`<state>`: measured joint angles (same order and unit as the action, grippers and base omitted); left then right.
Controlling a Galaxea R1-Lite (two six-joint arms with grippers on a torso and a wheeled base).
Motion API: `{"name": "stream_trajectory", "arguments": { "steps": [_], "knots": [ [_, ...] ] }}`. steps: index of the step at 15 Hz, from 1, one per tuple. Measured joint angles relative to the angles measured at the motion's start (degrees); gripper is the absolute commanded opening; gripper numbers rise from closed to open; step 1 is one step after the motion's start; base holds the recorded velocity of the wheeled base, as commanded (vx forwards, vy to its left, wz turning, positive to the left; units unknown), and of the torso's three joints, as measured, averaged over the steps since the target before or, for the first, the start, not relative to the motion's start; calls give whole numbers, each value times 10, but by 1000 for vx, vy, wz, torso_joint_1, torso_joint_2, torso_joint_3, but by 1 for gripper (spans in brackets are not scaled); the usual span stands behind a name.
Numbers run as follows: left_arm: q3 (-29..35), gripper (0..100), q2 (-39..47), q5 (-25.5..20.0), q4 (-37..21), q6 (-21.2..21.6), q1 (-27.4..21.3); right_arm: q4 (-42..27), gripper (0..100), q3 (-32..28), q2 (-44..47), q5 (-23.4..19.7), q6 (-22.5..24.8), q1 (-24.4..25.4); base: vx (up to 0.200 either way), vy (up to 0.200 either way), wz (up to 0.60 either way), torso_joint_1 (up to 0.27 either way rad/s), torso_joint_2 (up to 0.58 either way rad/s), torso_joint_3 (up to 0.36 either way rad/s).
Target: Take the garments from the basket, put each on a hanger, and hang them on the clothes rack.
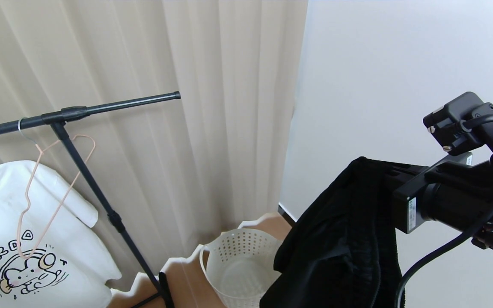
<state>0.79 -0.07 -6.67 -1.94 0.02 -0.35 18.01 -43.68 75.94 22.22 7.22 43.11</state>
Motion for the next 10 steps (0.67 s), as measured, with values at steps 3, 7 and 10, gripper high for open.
{"name": "stream_trajectory", "arguments": {
  "steps": [3, 7, 10],
  "knots": [
    [0, 100, 0, 0, 0, 1, 0, 8, 0, 3, 0, -10, -1, 0, 0, 0, 400, 6, 0, 2],
    [0, 100, 0, -1, 0, 2, 0, 43, 0, 19, 0, -38, 13, 0, 0, 0, 600, 5, 0, -1],
    [0, 100, 0, -1, 0, 2, 0, 45, 0, 26, 0, -38, 17, 0, 0, 0, 600, 7, -1, 4]
  ]
}}
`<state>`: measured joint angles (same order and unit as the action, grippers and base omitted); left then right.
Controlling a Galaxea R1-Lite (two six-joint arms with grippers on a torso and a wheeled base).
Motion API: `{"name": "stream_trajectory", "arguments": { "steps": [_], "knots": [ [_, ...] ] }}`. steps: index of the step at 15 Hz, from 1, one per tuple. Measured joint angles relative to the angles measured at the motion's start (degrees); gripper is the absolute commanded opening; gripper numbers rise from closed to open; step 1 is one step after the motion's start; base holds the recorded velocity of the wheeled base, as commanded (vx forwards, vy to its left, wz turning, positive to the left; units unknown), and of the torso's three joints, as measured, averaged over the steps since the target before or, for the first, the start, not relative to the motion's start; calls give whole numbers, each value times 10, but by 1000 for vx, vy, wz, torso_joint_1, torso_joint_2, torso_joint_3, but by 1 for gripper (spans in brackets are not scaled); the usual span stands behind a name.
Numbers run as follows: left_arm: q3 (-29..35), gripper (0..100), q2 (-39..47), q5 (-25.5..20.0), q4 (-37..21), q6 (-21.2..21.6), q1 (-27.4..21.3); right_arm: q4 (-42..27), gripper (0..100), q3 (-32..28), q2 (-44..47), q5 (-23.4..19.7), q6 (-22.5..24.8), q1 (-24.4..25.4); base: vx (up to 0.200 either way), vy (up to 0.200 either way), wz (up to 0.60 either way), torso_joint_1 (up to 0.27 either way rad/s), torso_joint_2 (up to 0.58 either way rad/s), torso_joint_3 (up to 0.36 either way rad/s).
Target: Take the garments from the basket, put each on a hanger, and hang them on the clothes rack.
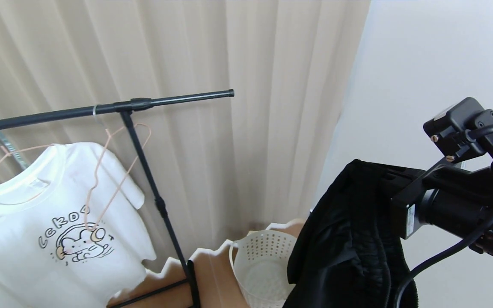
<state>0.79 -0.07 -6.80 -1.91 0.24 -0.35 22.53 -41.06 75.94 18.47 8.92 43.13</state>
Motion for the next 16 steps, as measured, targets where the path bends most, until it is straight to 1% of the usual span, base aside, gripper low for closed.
{"name": "stream_trajectory", "arguments": {
  "steps": [3, 5, 11, 14, 16],
  "knots": [
    [0, 100, 0, 0, 0, 0, 0, 0, 0, 1, 0, 0, 0, 0, 0, 0, 600, -1, -1, -2],
    [0, 100, 0, -1, 0, -1, 0, 0, 0, 2, 0, 0, 0, 0, 0, 0, 0, 0, 0, 0],
    [0, 100, 0, -1, -1, -1, -1, 1, 0, 1, -1, 0, 0, 0, 0, 200, 0, 2, 1, 2],
    [0, 100, 0, -1, 0, -1, 0, 0, 0, 1, -1, 0, 0, 0, -200, 200, 0, 4, 1, 4],
    [0, 100, 0, -1, 0, -2, 0, -1, 0, 2, 0, 0, 0, 0, -200, 0, 0, 5, 10, -5]
  ]
}}
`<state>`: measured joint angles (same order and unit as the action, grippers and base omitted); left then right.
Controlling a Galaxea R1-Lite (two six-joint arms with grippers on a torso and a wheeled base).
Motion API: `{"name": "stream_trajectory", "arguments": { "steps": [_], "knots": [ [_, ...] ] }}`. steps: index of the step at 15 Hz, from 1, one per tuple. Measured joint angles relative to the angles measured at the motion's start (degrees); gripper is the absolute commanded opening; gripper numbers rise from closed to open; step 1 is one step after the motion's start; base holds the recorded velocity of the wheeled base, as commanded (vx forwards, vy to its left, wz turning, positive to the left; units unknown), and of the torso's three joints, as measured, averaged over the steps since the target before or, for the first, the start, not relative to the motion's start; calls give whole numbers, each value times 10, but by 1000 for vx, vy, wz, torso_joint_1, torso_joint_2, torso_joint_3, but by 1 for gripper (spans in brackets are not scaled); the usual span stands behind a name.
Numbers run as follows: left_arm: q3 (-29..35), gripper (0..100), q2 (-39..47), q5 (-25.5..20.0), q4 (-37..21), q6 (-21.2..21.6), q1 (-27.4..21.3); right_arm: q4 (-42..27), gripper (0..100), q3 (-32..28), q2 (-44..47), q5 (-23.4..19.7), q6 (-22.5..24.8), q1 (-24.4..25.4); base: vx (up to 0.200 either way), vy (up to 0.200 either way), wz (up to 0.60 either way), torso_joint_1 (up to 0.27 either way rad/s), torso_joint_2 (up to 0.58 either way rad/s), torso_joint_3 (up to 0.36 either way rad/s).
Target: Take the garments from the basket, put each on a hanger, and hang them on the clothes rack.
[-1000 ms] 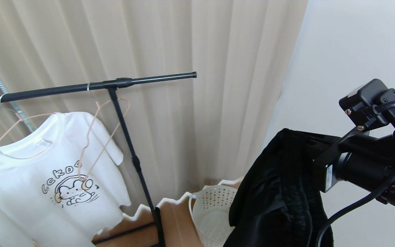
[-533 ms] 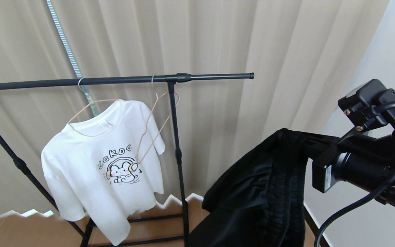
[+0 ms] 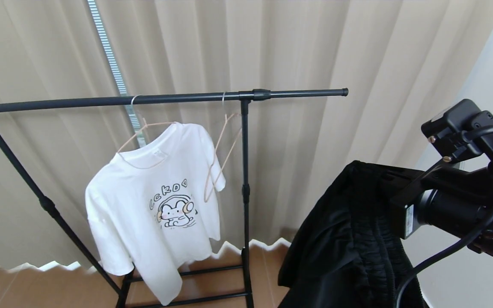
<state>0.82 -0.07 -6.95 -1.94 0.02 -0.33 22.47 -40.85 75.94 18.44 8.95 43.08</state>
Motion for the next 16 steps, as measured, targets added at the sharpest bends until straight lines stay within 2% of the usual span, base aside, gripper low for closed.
{"name": "stream_trajectory", "arguments": {
  "steps": [1, 5, 8, 13, 16],
  "knots": [
    [0, 100, 0, 0, -1, 0, 0, 1, 0, 0, 0, 0, 0, 0, -200, 0, 0, -7, 2, 2],
    [1, 100, 0, 1, 0, -1, 0, 0, 0, 0, 0, 0, 1, 0, 0, 0, 0, 0, 0, 0],
    [1, 100, 0, 1, 0, 0, 0, 1, 0, 0, 0, 0, 0, 0, 0, 0, 600, 10, 2, 1],
    [0, 100, 0, 2, 0, 0, 0, 0, 0, 2, 1, 0, 1, 1, 0, 0, 0, 0, 0, 0],
    [0, 100, 0, 2, 0, 0, 0, 1, 0, 6, 0, 2, 22, 0, 0, 0, 0, 0, 0, 0]
  ]
}}
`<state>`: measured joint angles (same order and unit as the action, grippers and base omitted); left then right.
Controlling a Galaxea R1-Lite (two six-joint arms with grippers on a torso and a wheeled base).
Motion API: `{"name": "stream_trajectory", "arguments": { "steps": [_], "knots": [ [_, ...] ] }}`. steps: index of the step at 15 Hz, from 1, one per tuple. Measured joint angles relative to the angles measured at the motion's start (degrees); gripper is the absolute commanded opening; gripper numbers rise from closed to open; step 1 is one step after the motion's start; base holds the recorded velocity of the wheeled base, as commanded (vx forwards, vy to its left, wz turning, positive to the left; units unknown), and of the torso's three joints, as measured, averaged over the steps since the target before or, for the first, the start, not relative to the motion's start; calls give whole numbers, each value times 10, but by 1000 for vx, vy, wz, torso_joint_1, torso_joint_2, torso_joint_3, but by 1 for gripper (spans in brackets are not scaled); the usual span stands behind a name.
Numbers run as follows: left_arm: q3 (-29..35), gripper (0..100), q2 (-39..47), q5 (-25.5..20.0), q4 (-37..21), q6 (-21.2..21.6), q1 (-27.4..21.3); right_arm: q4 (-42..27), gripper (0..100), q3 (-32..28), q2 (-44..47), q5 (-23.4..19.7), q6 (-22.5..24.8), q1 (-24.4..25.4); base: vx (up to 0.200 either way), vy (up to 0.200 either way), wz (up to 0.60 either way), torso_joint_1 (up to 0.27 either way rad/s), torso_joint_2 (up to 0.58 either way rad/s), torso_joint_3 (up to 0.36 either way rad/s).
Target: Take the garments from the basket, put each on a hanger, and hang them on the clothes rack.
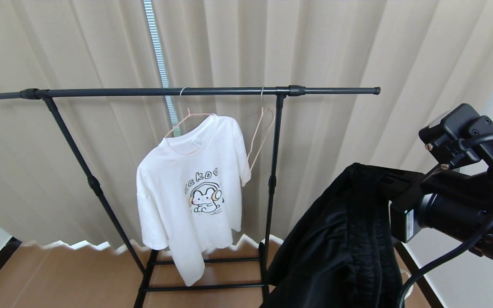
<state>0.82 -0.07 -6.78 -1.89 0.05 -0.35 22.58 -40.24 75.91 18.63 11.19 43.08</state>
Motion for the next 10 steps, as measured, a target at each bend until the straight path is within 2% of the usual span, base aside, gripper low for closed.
{"name": "stream_trajectory", "arguments": {
  "steps": [1, 3, 10],
  "knots": [
    [0, 100, 0, 0, 0, 0, 0, 0, 0, 1, 0, 0, 3, 0, 0, 0, 0, 0, 0, 0],
    [0, 100, 0, -1, 0, 1, 0, 0, 0, 2, 1, -1, 3, 0, 0, 0, 600, 2, 2, 2],
    [2, 100, 3, 1, -8, 6, 0, -1, 0, 5, 2, 11, 18, -1, 0, 0, 0, 0, 0, 0]
  ]
}}
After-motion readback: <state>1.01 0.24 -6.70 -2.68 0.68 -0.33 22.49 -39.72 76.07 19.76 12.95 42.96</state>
